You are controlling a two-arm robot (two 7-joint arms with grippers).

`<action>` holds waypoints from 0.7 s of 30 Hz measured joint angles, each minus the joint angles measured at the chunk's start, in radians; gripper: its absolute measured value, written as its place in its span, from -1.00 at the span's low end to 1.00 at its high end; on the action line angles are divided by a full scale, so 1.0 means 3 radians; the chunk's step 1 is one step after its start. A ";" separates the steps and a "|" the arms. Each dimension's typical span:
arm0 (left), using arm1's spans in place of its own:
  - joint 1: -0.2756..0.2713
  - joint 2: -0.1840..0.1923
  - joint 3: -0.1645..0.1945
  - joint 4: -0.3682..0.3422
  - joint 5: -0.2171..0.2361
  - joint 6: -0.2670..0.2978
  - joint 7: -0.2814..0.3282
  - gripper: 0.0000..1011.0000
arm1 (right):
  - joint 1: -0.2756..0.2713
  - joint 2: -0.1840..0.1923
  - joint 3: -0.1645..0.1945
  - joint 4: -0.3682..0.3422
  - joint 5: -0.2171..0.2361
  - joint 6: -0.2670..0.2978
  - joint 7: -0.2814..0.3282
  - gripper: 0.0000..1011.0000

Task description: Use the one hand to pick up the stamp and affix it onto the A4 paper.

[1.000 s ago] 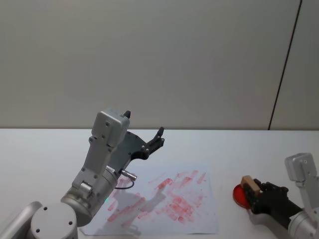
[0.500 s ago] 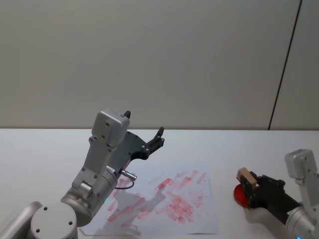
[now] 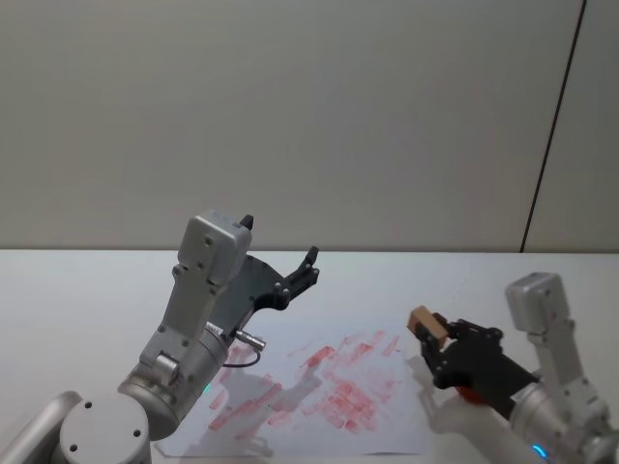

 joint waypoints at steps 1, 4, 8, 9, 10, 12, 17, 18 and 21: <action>0.0000 0.0000 0.0000 0.0000 0.0000 0.0000 0.0000 0.98 | 0.0013 -0.0015 -0.0011 0.0009 -0.0009 0.0004 0.0007 -0.57; 0.0000 0.0000 0.0000 0.0000 0.0000 0.0000 0.0000 0.98 | 0.0059 -0.0069 -0.0049 0.0049 -0.0045 0.0024 0.0027 -0.57; 0.0000 0.0000 0.0000 0.0000 0.0000 0.0000 0.0000 0.98 | 0.0136 -0.0147 -0.0096 0.0141 -0.0095 0.0068 0.0048 -0.57; 0.0000 0.0000 0.0000 0.0000 0.0000 0.0000 0.0000 0.98 | 0.0149 -0.0159 -0.0103 0.0158 -0.0105 0.0079 0.0052 -0.57; 0.0000 0.0000 0.0000 0.0000 0.0000 0.0000 0.0000 0.98 | 0.0166 -0.0174 -0.0111 0.0179 -0.0113 0.0087 0.0055 -0.57; 0.0000 0.0000 0.0000 0.0000 0.0000 0.0000 0.0000 0.98 | 0.0201 -0.0204 -0.0124 0.0226 -0.0134 0.0110 0.0061 -0.57; 0.0000 0.0000 0.0000 0.0000 0.0000 0.0000 0.0000 0.98 | 0.0293 -0.0281 -0.0161 0.0369 -0.0181 0.0158 0.0073 -0.57; 0.0000 0.0000 0.0000 0.0000 0.0000 0.0000 0.0000 0.98 | 0.0303 -0.0290 -0.0165 0.0387 -0.0189 0.0165 0.0075 -0.57; 0.0000 0.0000 0.0000 0.0000 0.0000 0.0000 0.0000 0.98 | 0.0336 -0.0317 -0.0178 0.0445 -0.0205 0.0180 0.0078 -0.57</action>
